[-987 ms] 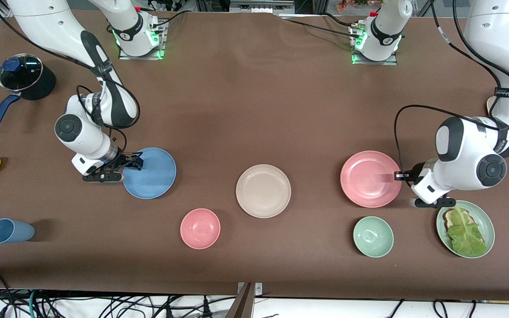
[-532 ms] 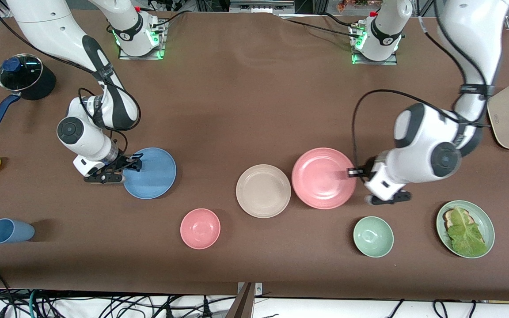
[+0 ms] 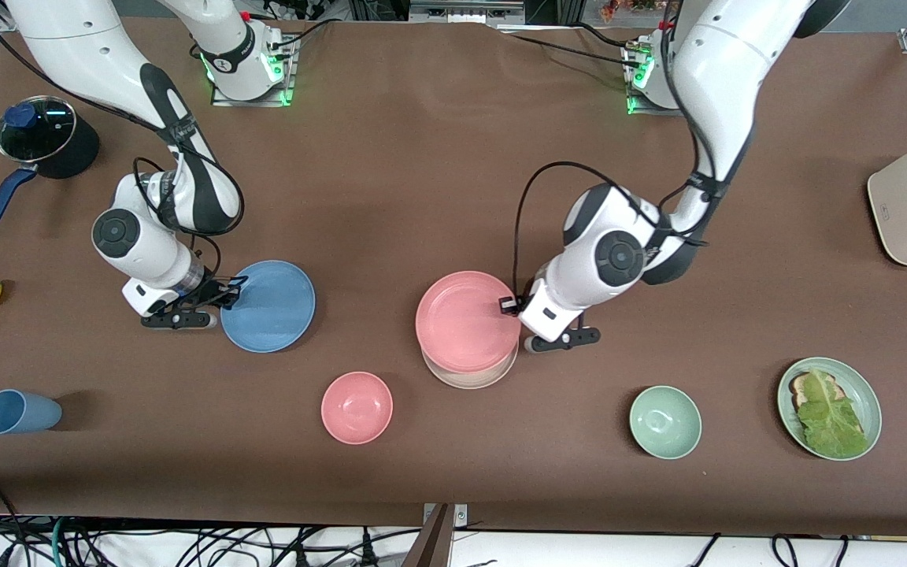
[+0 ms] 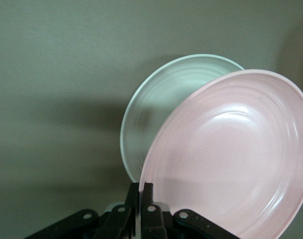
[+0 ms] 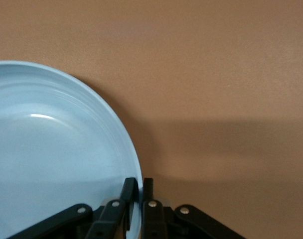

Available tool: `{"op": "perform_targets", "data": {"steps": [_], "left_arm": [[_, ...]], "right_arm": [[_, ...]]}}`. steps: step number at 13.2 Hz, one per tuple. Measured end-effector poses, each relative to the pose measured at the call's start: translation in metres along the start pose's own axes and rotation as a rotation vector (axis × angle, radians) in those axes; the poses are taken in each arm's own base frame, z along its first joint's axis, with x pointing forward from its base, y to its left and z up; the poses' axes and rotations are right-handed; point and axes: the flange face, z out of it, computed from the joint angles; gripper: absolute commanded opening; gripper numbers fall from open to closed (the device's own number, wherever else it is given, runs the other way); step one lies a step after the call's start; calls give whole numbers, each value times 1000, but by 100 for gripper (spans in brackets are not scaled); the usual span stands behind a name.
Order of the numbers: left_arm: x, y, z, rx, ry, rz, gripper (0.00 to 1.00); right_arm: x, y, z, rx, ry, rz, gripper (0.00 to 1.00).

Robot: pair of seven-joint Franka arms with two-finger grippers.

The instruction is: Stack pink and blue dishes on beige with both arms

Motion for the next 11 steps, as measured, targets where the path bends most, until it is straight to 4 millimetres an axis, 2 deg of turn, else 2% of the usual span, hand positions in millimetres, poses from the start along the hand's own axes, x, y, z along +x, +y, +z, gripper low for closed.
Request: {"op": "perform_targets", "data": {"steps": [1, 3, 4, 7, 8, 9, 10, 11], "left_arm": [[1, -1, 10, 11, 6, -4, 0], [8, -8, 16, 27, 16, -13, 0], [12, -11, 14, 30, 24, -18, 0], [19, -16, 10, 38, 40, -20, 0], [20, -17, 10, 38, 40, -20, 28], [20, -17, 10, 38, 40, -20, 68], [20, -17, 10, 39, 40, -20, 100], [20, -17, 10, 39, 39, -20, 100]], "right_arm": [[0, 0, 0, 0, 0, -1, 0], [8, -1, -8, 0, -31, -3, 0], [18, -3, -21, 1, -60, -5, 0], [55, -8, -78, 5, -93, -22, 0], [62, -10, -92, 6, -97, -26, 0], [67, -13, -103, 13, -103, -27, 0], [71, -17, -113, 29, -114, -22, 0], [75, -22, -125, 46, -127, -20, 0]]}}
